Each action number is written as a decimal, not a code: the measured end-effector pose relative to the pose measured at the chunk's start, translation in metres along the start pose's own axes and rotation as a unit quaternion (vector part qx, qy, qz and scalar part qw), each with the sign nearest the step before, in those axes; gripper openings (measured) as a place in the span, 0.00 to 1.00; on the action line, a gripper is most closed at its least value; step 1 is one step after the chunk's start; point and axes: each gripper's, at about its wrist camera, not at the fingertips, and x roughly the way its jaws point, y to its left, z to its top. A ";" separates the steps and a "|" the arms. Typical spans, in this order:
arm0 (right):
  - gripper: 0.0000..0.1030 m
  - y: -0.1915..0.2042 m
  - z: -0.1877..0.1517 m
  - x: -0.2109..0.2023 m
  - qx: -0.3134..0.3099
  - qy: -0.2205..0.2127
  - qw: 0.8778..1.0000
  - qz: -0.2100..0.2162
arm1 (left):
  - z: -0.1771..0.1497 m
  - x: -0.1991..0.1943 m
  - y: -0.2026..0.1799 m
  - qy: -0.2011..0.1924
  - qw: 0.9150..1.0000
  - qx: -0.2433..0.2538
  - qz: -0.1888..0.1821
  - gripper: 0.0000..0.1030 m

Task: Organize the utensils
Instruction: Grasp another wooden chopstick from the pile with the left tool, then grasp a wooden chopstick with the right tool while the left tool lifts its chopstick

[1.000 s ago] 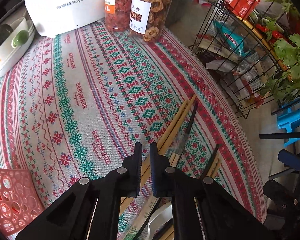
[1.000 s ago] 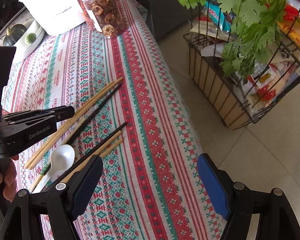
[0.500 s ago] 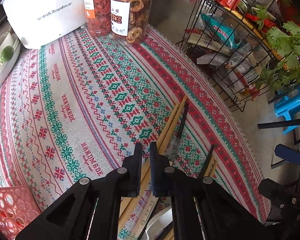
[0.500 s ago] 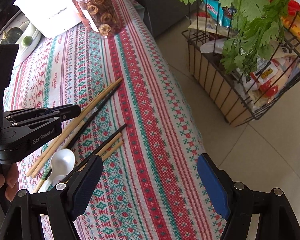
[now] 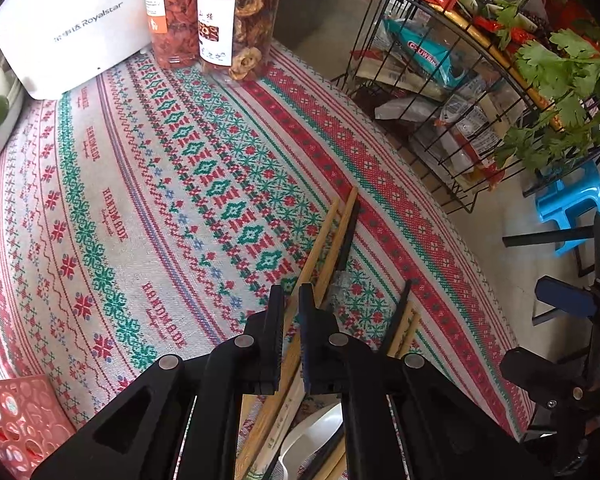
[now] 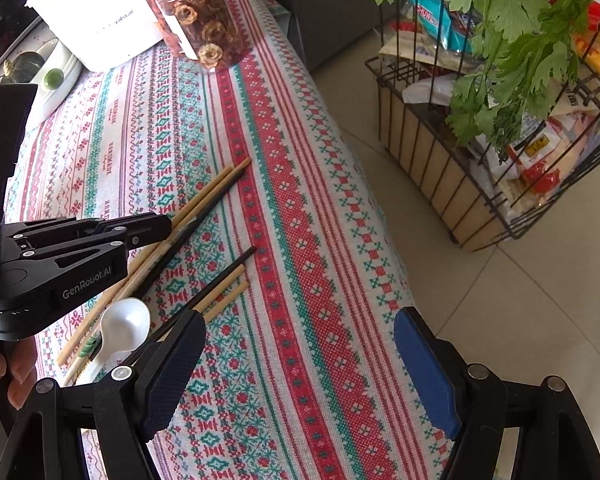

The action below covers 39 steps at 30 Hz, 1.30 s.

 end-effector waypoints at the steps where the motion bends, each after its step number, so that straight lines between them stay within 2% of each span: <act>1: 0.80 0.000 0.000 0.000 0.001 0.000 1.000 0.000 | -0.001 -0.001 0.001 0.000 1.000 0.004 -0.001 0.10; 8: 0.80 0.001 0.001 0.002 0.001 0.003 1.000 -0.001 | 0.004 0.001 0.000 -0.005 1.000 -0.006 0.018 0.12; 11: 0.80 0.002 0.001 0.004 -0.001 0.008 1.000 0.002 | 0.004 0.000 0.000 -0.014 1.000 -0.020 0.019 0.09; 13: 0.80 0.003 0.001 0.006 0.001 0.012 1.000 0.006 | -0.001 -0.006 0.000 -0.028 0.999 -0.012 0.039 0.08; 17: 0.80 0.006 0.002 0.011 0.003 0.017 1.000 0.012 | -0.022 -0.037 0.012 -0.061 0.997 -0.015 0.048 0.07; 24: 0.78 0.021 0.012 0.018 0.004 0.008 1.000 0.029 | -0.074 -0.119 0.024 -0.124 0.991 -0.021 0.047 0.06; 31: 0.52 0.037 0.026 0.024 0.013 0.005 0.998 0.061 | -0.133 -0.192 0.036 -0.177 0.982 -0.039 0.045 0.05; 33: 0.47 0.041 0.027 0.031 0.019 0.013 0.998 0.057 | -0.149 -0.209 0.042 -0.190 0.980 -0.043 0.049 0.05; 35: 0.37 0.042 0.028 0.039 0.025 0.023 0.998 0.051 | -0.165 -0.220 0.046 -0.202 0.977 -0.048 0.049 0.04; 39: 0.31 0.036 0.035 0.053 0.050 0.027 0.998 0.038 | -0.181 -0.230 0.057 -0.211 0.974 -0.065 0.048 0.04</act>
